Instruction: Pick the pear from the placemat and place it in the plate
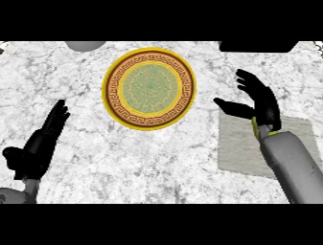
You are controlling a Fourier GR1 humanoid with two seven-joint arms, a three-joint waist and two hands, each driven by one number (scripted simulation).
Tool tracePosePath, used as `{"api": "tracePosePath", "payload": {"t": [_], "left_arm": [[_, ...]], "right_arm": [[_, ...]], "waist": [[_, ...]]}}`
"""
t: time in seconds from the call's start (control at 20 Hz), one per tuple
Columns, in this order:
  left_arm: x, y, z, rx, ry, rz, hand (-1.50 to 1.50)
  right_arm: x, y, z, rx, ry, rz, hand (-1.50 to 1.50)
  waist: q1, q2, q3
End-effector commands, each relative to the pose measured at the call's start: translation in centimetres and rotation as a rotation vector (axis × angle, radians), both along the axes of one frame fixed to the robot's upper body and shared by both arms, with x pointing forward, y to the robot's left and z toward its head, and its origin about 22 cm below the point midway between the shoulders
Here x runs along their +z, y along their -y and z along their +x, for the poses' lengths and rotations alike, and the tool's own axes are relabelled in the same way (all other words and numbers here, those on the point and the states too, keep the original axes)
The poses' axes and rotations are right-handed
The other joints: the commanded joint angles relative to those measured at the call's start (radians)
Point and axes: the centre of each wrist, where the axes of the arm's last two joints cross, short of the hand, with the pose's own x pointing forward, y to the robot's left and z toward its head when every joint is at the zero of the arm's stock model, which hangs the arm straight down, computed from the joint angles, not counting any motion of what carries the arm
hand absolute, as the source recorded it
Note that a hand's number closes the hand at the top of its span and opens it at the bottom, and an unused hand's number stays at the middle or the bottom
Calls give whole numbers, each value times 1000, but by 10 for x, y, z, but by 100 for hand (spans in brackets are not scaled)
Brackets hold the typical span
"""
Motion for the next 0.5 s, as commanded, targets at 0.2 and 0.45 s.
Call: {"api": "tracePosePath", "payload": {"t": [0.2,0.45], "left_arm": [[-19,-16,16,7,-34,-17,0],[-6,-18,-1,16,-25,10,0]], "right_arm": [[32,16,-12,-62,0,-198,-150],[64,36,-19,-16,-190,-368,-150]], "waist": [[-27,-6,1],[-20,-13,1]]}}
